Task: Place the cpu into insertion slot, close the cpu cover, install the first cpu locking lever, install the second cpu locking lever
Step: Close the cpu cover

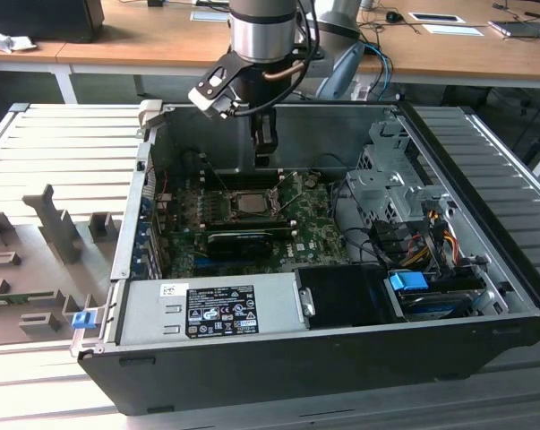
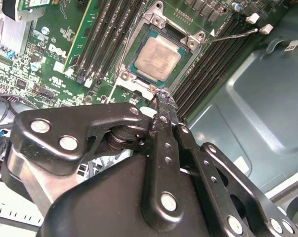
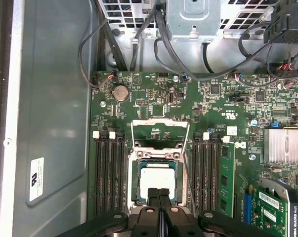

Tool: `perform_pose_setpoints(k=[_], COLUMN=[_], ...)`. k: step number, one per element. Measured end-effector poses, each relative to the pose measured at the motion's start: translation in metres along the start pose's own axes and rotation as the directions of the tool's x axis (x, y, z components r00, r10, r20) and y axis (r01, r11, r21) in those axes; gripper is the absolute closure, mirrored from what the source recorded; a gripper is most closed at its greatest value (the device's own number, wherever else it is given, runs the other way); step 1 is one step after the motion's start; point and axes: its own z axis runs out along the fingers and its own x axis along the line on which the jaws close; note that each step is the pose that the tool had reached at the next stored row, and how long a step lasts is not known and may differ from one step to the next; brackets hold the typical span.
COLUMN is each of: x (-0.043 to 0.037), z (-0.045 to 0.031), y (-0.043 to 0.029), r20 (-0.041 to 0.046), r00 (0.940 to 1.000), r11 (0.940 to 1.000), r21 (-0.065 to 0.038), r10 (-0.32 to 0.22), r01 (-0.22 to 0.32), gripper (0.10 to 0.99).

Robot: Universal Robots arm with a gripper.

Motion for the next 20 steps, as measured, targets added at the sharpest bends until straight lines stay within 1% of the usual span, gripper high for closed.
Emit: perform_pose_setpoints(k=[2,4,6,7,10,13,16,18,20], x=[0.0001,0.0003,0.0003,0.0003,0.0002,-0.0002,-0.0005,-0.0007,-0.0009], z=[-0.0021,-0.0071,-0.0097,-0.0098,-0.0084,-0.0039,-0.0023,-0.0014,-0.0003], y=[0.0001,0.0004,0.0033,0.0048,0.0105,0.0188,0.0261,0.0294,0.0310], r20=[-0.0001,-0.0001,0.0000,-0.0002,-0.0001,0.0000,-0.0002,-0.0001,-0.0003], r00=[1.0000,1.0000,1.0000,1.0000,1.0000,1.0000,1.0000,1.0000,1.0000], r11=[1.0000,1.0000,1.0000,1.0000,1.0000,1.0000,1.0000,1.0000,1.0000], r21=[0.000,0.000,0.000,0.000,0.000,0.000,0.000,0.000,0.000], r10=[0.000,0.000,0.000,0.000,0.000,0.000,0.000,0.000,0.000], r01=[0.000,0.000,0.000,0.000,0.000,0.000,0.000,0.000,0.000], gripper=[0.980,0.980,0.980,0.980,0.980,0.980,0.980,0.980,0.980])
